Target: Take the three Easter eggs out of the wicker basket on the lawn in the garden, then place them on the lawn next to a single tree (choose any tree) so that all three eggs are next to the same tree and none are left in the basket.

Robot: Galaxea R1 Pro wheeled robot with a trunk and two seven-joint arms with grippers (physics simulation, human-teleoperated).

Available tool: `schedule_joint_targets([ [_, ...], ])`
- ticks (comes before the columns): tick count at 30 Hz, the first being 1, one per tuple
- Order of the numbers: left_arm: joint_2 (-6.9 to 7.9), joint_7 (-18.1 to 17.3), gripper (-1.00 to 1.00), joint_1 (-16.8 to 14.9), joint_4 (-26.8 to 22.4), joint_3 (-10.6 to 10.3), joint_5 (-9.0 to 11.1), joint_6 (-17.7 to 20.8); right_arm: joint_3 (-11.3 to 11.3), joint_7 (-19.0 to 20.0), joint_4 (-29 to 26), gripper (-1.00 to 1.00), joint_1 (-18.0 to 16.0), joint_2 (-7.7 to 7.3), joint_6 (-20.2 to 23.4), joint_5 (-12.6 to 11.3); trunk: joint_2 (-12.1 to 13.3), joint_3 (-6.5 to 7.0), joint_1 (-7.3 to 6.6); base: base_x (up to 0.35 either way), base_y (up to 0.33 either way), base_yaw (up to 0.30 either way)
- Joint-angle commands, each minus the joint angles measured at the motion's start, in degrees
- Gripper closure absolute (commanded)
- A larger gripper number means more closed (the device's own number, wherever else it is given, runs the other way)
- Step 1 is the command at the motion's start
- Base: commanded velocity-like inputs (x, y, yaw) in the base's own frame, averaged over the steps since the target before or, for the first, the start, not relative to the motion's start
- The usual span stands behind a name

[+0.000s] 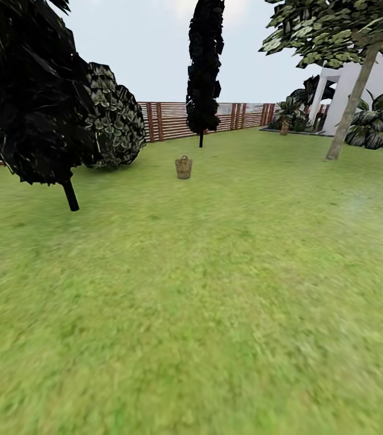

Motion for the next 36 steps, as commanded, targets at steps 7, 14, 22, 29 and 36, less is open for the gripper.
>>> schedule_joint_targets([
  [7,-0.01,-0.02,-1.0,0.02,-0.11,0.03,0.21,-0.03,-0.28,-0.04,0.04,-1.0,-0.03,0.01,-0.24,0.03,-0.02,-0.04,0.02,0.159,0.0,0.0],
  [14,-0.01,-0.02,-1.0,0.02,-0.11,0.03,0.2,-0.03,-0.28,-0.04,0.04,-1.0,-0.03,0.01,-0.24,0.03,-0.02,-0.04,0.02,0.154,0.0,0.0],
  [22,-0.01,-0.02,-1.0,0.03,-0.11,0.03,0.18,-0.03,-0.28,-0.04,0.04,-1.0,-0.03,0.01,-0.24,0.03,-0.02,-0.04,0.02,0.149,0.0,0.0],
  [29,-0.01,-0.02,-1.0,0.03,-0.11,0.03,0.2,-0.03,-0.28,-0.04,0.04,-1.0,-0.03,0.01,-0.24,0.03,-0.02,-0.04,0.02,0.13,0.0,0.0],
  [36,-0.01,-0.02,-1.0,0.04,-0.11,0.03,0.22,-0.03,-0.28,-0.04,0.04,-1.0,-0.03,0.01,-0.24,0.03,-0.02,-0.04,0.02,0.12,0.0,0.0],
])
